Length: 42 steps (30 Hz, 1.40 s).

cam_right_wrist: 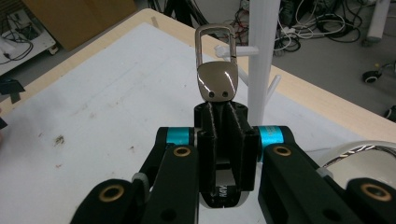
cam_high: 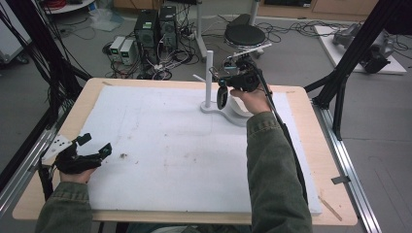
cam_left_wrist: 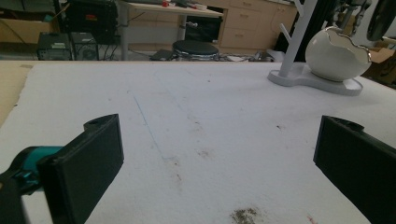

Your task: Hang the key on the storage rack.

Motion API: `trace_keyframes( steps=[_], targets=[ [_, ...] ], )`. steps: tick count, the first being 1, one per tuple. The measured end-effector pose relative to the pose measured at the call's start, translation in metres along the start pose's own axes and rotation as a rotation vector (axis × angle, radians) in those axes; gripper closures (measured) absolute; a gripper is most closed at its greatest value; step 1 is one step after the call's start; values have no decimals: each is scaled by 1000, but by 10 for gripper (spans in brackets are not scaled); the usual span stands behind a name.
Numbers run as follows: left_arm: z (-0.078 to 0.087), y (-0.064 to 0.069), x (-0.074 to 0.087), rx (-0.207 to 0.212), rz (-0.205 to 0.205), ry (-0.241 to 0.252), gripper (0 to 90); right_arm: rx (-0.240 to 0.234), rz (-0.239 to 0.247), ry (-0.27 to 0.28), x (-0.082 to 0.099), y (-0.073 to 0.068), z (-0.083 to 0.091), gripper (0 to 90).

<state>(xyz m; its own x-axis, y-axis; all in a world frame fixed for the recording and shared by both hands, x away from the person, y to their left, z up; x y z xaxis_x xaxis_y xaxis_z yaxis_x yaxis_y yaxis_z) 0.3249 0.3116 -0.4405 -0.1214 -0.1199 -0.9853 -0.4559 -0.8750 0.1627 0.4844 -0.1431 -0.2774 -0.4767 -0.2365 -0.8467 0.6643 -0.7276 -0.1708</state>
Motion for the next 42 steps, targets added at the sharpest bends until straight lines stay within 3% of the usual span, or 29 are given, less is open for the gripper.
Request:
trace_keyframes(
  steps=[12,17,37,40,42],
  targets=[
    [1,0,0,2,-4,1,20,16,-28,11,3,7,-12,823],
    [0,0,0,0,-1,0,20,-10,-45,25,2,5,-13,823],
    [1,-1,-1,-1,2,4,20,36,-56,-27,12,5,-33,803],
    [1,-2,0,-2,4,4,20,33,-60,-32,13,5,-34,772],
    [1,-1,0,-1,2,4,20,26,-64,-34,14,1,-34,679]
  ],
)
Point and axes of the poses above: each handheld gripper's, and its own axes: z roughly backward along the jaws, x roughly out of its underside, y roughly to its right, the point moved 4 cm from there along -z, roughly forward along the jaws, and after that the axes turned 7 degrees about y, right-handed, at the moved point
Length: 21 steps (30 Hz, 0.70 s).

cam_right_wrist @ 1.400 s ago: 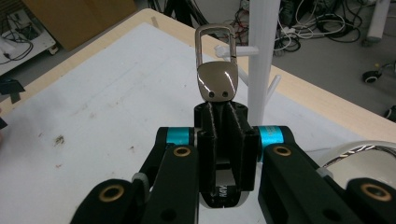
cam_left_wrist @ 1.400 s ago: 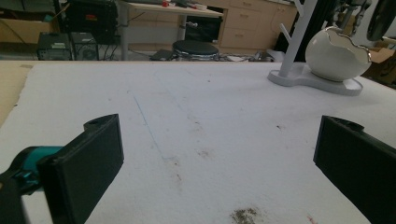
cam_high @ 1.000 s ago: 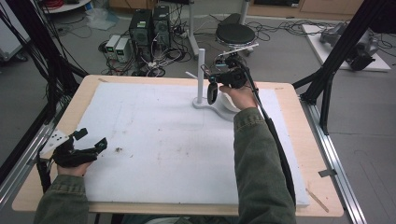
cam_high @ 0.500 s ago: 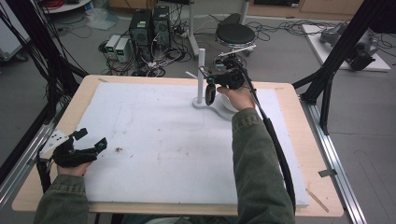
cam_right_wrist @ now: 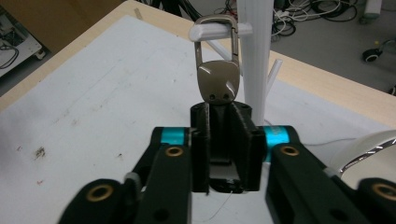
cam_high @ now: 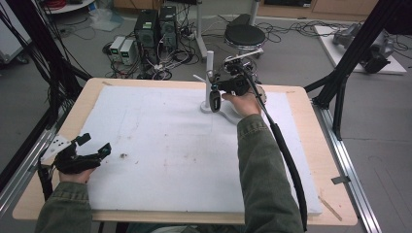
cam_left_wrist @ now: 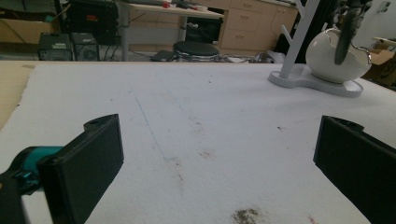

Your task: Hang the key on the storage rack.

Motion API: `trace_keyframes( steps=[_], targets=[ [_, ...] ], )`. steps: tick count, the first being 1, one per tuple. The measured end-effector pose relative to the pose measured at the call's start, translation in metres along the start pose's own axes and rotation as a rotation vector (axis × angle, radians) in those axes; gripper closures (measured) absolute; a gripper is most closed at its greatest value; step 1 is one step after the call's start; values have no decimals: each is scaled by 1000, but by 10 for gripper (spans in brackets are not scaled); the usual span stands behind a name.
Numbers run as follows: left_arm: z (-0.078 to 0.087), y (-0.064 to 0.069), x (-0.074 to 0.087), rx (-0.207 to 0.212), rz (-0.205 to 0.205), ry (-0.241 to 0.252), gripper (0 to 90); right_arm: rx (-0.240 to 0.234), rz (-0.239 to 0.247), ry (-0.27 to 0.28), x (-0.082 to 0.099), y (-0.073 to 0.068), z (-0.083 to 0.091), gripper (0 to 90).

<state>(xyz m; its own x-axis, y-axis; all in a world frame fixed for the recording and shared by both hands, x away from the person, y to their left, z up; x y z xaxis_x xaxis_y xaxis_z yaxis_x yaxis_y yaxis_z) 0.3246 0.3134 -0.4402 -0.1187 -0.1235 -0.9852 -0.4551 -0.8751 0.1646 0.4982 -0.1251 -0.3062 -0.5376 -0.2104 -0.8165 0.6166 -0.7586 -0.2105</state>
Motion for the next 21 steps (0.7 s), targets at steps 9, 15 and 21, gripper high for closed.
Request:
trace_keyframes(
  steps=[9,15,21],
  targets=[
    [0,0,0,-1,0,2,20,47,8,0,1,-4,4,488],
    [0,0,0,-1,-1,1,20,59,10,13,5,-2,8,331],
    [0,1,0,0,-2,-1,20,115,-8,11,11,2,14,213]
  ],
)
Point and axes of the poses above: each handheld gripper's, and its own axes: z roughly backward along the jaws, x roughly out of its underside, y roughly to its right, the point moved 4 cm from there along -z, roughly forward along the jaws, and after that the axes turned 7 degrees about y, right-handed, at the moved point
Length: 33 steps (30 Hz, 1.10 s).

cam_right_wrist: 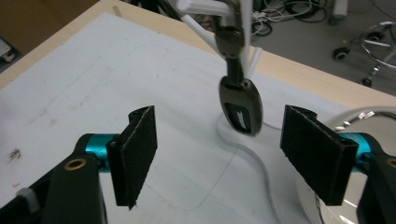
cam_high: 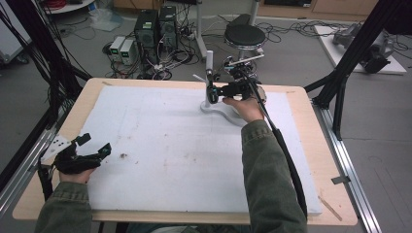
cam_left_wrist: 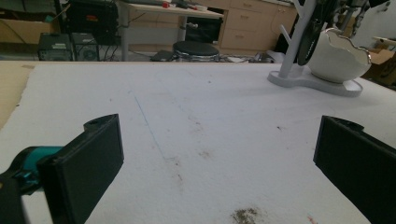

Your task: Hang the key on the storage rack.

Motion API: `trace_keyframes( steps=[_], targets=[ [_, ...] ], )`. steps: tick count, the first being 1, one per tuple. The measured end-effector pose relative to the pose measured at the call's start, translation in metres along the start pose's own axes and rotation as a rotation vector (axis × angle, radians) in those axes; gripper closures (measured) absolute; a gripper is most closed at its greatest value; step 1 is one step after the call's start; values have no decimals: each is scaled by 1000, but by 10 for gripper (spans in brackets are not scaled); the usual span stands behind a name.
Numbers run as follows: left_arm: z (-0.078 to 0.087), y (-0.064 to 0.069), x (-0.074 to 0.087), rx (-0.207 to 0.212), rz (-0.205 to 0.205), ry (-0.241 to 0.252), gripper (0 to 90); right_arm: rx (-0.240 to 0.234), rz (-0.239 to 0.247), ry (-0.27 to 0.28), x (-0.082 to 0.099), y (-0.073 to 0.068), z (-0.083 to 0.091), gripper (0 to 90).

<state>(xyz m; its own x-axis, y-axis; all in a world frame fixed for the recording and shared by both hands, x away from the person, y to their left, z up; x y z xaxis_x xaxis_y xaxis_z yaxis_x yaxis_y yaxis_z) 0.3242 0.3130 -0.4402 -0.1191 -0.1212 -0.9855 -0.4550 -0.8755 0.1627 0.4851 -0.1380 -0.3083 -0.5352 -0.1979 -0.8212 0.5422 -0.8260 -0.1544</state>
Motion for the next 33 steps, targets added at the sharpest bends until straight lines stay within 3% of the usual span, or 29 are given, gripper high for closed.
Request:
trace_keyframes(
  steps=[5,6,13,22,25,33],
  targets=[
    [0,0,0,0,0,2,20,14,11,-8,2,-3,5,82],
    [0,0,0,0,0,2,20,7,16,-6,3,-4,6,3],
    [0,0,0,1,-1,0,20,41,35,-30,16,-4,13,5],
    [0,0,0,1,-2,-3,20,24,31,19,31,-2,29,5],
    [0,0,0,0,1,-4,20,37,6,36,34,1,35,5],
    [1,-1,0,0,10,1,20,53,1,69,43,6,47,5]
  ],
)
Point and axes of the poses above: each handheld gripper's, and its own axes: z roughly backward along the jaws, x roughly out of its underside, y roughly to its right, the point moved 4 cm from there along -z, roughly forward along the jaws, and after that the axes turned 7 degrees about y, right-handed, at the moved point
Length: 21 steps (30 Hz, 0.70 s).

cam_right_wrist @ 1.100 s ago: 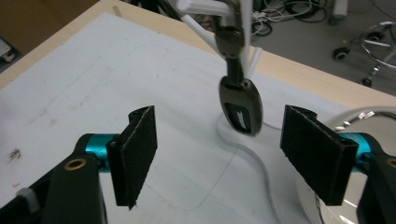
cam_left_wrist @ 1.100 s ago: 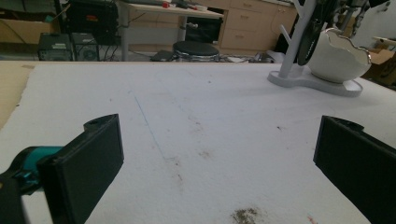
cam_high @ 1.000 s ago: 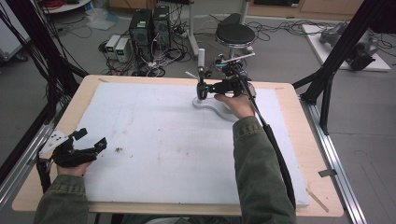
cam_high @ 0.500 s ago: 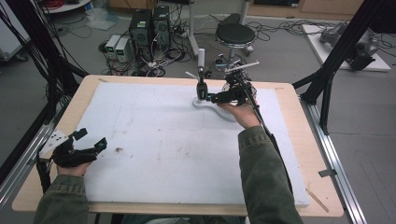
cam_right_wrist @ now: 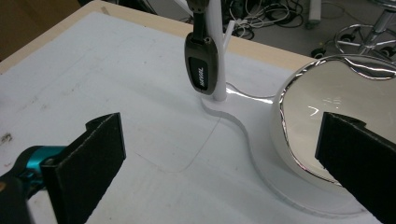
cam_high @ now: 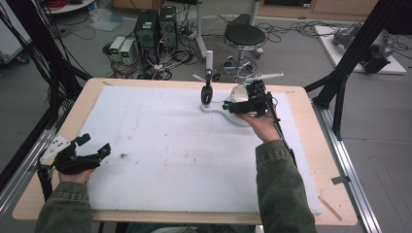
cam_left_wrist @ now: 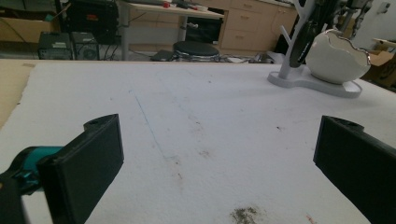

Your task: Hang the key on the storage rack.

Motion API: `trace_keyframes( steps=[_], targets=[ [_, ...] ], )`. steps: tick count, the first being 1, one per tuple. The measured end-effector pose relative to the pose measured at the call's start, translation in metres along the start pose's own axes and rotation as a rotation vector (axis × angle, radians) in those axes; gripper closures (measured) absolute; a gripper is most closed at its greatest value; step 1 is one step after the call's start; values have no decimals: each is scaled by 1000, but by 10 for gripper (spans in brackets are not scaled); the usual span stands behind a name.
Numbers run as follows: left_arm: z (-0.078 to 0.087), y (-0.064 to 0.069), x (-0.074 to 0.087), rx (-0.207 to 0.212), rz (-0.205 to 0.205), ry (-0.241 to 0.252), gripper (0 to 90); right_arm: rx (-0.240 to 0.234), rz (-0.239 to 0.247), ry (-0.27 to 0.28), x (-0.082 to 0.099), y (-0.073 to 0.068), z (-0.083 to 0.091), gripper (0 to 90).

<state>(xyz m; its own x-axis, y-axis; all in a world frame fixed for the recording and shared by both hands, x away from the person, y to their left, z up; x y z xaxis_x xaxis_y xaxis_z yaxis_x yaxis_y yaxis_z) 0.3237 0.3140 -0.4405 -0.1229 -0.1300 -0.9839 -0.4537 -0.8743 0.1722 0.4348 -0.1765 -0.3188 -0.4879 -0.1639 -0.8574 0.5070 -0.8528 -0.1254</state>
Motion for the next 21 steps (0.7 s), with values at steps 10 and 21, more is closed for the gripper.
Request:
trace_keyframes(
  steps=[10,21],
  targets=[
    [0,0,0,0,4,0,20,-5,-18,59,19,12,23,5],
    [0,0,0,-1,6,2,20,-15,-82,101,54,39,37,5]
  ],
)
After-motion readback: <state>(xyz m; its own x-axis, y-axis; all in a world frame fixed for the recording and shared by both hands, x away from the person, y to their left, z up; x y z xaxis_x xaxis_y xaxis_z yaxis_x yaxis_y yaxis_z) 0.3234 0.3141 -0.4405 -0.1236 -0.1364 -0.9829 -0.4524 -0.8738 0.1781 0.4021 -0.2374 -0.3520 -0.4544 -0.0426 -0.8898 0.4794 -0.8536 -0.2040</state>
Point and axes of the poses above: each handheld gripper's, and its own axes: z roughly backward along the jaws, x roughly out of its underside, y roughly to its right, the point moved 4 cm from there along -z, roughly forward along the jaws, and after that the axes turned 7 degrees about y, right-handed, at the moved point
